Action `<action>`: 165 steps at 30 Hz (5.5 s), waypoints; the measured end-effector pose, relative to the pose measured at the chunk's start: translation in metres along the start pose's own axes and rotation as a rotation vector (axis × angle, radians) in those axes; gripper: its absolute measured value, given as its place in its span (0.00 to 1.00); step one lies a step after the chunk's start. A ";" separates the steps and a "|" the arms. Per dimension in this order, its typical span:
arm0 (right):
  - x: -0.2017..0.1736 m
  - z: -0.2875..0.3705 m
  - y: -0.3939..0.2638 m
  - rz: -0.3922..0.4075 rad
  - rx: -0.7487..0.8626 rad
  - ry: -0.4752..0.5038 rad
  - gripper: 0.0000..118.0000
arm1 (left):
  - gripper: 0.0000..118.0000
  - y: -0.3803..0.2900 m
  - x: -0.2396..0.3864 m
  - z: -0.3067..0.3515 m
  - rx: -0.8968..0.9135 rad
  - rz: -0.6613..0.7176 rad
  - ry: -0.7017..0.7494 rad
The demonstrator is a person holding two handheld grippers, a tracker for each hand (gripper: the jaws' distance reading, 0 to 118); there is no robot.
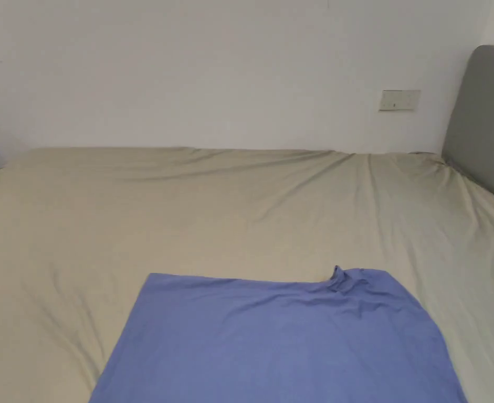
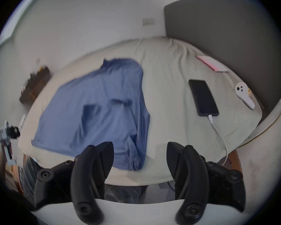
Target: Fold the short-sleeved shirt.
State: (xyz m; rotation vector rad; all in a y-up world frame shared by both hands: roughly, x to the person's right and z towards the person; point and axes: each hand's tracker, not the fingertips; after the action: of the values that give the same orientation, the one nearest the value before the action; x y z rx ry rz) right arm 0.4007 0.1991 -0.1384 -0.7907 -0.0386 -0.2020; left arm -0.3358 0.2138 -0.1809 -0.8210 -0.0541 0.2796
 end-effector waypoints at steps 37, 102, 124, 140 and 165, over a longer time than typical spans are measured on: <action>-0.030 -0.093 -0.014 0.063 -0.297 0.016 0.11 | 0.06 -0.012 0.035 -0.084 -0.214 -0.006 0.040; -0.034 -0.046 0.027 0.055 0.021 -0.148 0.86 | 0.84 0.028 0.057 -0.198 -0.187 -0.155 0.226; -0.047 -0.211 0.088 0.097 -0.272 -0.103 0.72 | 0.04 0.034 0.083 -0.198 -0.182 -0.220 0.242; -0.054 -0.139 0.093 0.193 -0.220 0.037 0.10 | 0.04 0.060 0.082 -0.129 -0.166 -0.247 0.153; 0.003 -0.090 -0.021 0.171 -0.434 0.050 0.10 | 0.04 -0.060 0.063 -0.087 -0.428 -0.320 0.112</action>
State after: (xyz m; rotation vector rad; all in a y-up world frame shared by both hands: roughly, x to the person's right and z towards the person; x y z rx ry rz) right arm 0.3956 0.1206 -0.1870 -1.2149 0.1237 -0.0670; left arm -0.2478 0.1295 -0.1999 -1.2344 -0.1419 -0.0865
